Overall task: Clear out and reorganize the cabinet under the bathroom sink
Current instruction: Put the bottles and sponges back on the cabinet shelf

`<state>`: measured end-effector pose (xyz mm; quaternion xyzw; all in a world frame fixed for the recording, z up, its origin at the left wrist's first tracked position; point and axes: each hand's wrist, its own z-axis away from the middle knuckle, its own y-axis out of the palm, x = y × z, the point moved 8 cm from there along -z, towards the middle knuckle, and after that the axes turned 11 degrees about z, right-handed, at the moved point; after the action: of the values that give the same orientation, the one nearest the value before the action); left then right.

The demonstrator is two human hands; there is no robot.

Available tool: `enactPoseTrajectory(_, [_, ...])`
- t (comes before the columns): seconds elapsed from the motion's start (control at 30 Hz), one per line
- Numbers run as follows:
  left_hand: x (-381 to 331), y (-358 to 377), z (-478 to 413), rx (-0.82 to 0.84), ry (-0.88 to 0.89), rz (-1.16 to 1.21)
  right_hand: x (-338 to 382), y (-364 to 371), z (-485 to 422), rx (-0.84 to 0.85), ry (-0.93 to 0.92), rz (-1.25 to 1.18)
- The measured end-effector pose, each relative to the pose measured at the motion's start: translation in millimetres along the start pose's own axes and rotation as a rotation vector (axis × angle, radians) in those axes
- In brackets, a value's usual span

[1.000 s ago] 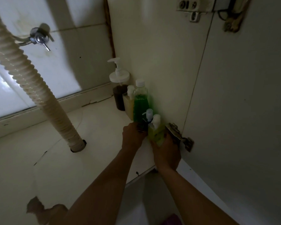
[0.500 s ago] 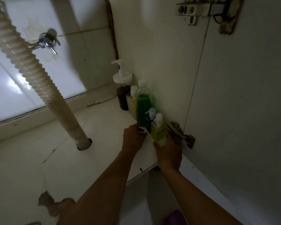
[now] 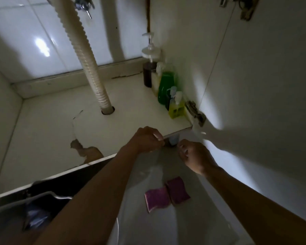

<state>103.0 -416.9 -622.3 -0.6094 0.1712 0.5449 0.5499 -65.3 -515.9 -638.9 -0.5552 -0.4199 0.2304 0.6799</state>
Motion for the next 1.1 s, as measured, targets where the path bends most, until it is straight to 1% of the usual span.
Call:
enactPoseTrajectory(0.07, [14.3, 20.8, 19.7, 0.056, -0.018, -0.068, -14.5, 20.2, 10.3, 0.118, 0.091, 0.054])
enactPoseTrajectory(0.13, [33.3, 43.7, 38.7, 0.133, -0.052, -0.162, -25.5, 36.1, 30.6, 0.177, 0.184, 0.070])
enactPoseTrajectory(0.23, [69.4, 72.8, 59.8, 0.244, -0.157, -0.352, -32.5, 63.7, 57.4, 0.282, 0.222, 0.109])
enactPoseTrajectory(0.37, [118.9, 100.7, 79.6, 0.244, -0.230, -0.456, -33.5, 100.8, 70.0, 0.427, 0.185, 0.090])
enactPoseTrajectory(0.47, [150.5, 123.3, 92.9, 0.228, -0.286, -0.458, -24.3, 132.1, 74.3, 0.549, 0.143, 0.077])
enactPoseTrajectory(0.53, [164.3, 139.1, 98.7, 0.235, -0.319, -0.464, -26.4, 151.9, 78.0, 0.590, 0.179, 0.049])
enactPoseTrajectory(0.63, [175.7, 155.7, 101.7, 0.185, -0.309, -0.474, -39.8, 181.7, 83.5, 0.575, 0.253, -0.015])
enactPoseTrajectory(0.73, [182.8, 157.5, 101.0, 0.093, -0.251, -0.478, -42.7, 187.8, 88.1, 0.497, 0.286, -0.027])
enactPoseTrajectory(0.8, [183.3, 153.9, 102.6, 0.081, -0.218, -0.437, -42.0, 188.0, 85.4, 0.437, 0.284, -0.012])
enactPoseTrajectory(0.83, [184.3, 150.9, 103.1, 0.074, -0.207, -0.409, -41.2, 187.6, 83.1, 0.431, 0.283, -0.012])
enactPoseTrajectory(0.97, [166.5, 124.9, 106.5, 0.003, -0.150, -0.347, -36.4, 181.1, 70.4, 0.503, 0.260, -0.080])
enactPoseTrajectory(1.0, [155.8, 114.4, 107.5, -0.028, -0.112, -0.360, -35.9, 173.4, 65.6, 0.491, 0.244, -0.105])
enactPoseTrajectory(1.1, [108.7, 76.8, 112.3, -0.137, 0.080, -0.446, -28.8, 134.0, 52.1, 0.396, 0.156, -0.210])
